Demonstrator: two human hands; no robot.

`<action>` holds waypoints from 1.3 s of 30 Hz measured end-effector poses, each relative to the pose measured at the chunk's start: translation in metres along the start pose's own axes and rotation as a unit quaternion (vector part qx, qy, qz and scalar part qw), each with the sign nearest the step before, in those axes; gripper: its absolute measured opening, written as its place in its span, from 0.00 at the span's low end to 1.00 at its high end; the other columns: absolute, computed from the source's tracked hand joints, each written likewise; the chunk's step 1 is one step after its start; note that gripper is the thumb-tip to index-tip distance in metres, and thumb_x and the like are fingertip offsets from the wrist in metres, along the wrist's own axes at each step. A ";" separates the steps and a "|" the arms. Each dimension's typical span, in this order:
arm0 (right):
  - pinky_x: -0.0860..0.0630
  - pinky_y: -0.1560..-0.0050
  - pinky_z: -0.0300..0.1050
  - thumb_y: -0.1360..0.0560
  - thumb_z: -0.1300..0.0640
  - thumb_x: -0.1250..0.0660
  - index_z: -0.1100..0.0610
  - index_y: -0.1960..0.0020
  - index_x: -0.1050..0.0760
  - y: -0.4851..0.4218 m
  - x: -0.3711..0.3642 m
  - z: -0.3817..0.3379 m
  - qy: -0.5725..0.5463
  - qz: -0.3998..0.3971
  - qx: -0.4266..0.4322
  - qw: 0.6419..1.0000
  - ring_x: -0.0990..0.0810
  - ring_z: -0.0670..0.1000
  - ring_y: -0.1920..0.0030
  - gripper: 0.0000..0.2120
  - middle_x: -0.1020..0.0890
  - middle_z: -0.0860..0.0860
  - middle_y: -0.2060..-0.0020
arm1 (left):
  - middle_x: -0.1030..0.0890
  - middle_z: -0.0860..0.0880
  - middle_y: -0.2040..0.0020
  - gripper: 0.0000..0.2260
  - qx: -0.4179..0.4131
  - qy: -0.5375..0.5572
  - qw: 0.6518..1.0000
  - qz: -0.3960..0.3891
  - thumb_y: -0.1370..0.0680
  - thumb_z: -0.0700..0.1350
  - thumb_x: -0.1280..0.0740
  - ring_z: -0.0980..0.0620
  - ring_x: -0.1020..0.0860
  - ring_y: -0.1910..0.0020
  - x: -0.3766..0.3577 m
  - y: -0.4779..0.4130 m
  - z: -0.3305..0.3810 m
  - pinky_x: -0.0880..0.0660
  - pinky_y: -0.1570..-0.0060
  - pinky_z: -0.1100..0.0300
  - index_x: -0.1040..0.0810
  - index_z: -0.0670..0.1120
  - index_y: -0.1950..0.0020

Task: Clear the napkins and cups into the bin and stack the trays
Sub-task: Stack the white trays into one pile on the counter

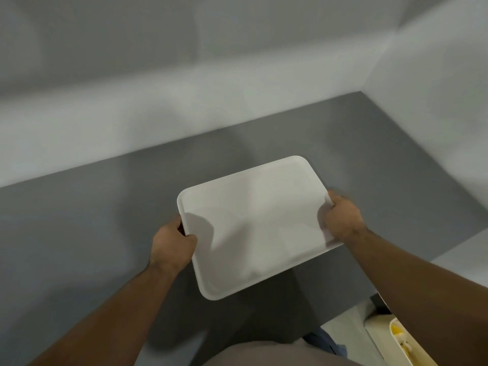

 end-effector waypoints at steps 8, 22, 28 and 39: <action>0.42 0.23 0.63 0.21 0.53 0.43 0.51 0.19 0.51 0.044 -0.021 -0.004 0.097 0.017 0.040 0.994 0.45 0.62 0.21 0.33 0.45 0.56 0.19 | 0.58 0.53 0.16 0.50 -0.095 -0.135 0.983 -0.084 0.31 0.56 0.21 0.46 0.42 0.20 -0.015 0.037 -0.014 0.32 0.28 0.48 0.48 0.55 0.17; 0.54 0.22 0.66 0.25 0.34 0.35 0.39 0.24 0.41 0.114 -0.044 0.017 0.154 -0.003 0.247 0.957 0.42 0.52 0.20 0.33 0.37 0.44 0.20 | 0.53 0.53 0.17 0.44 -0.197 -0.320 0.916 -0.141 0.36 0.63 0.28 0.33 0.53 0.18 -0.050 0.067 0.004 0.33 0.27 0.38 0.39 0.57 0.21; 0.44 0.22 0.62 0.24 0.37 0.33 0.41 0.27 0.34 0.066 -0.006 0.034 0.136 0.025 0.241 0.961 0.34 0.53 0.23 0.27 0.30 0.45 0.24 | 0.50 0.52 0.16 0.44 -0.203 -0.350 0.904 -0.142 0.37 0.67 0.29 0.37 0.49 0.19 -0.087 0.042 0.062 0.34 0.25 0.42 0.37 0.61 0.22; 0.30 0.31 0.51 0.26 0.46 0.28 0.50 0.29 0.27 -0.082 0.091 0.075 0.149 0.023 0.229 0.962 0.25 0.55 0.33 0.26 0.25 0.50 0.30 | 0.48 0.53 0.16 0.50 -0.171 -0.417 0.877 -0.167 0.40 0.71 0.26 0.38 0.42 0.21 -0.190 -0.034 0.217 0.34 0.25 0.44 0.38 0.62 0.20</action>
Point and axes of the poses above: each hand's wrist, its own y-axis away from the middle knuckle, its own x-axis out of the back of the hand, z = x × y, the point moved 3 cm from there along -y, towards the middle knuckle
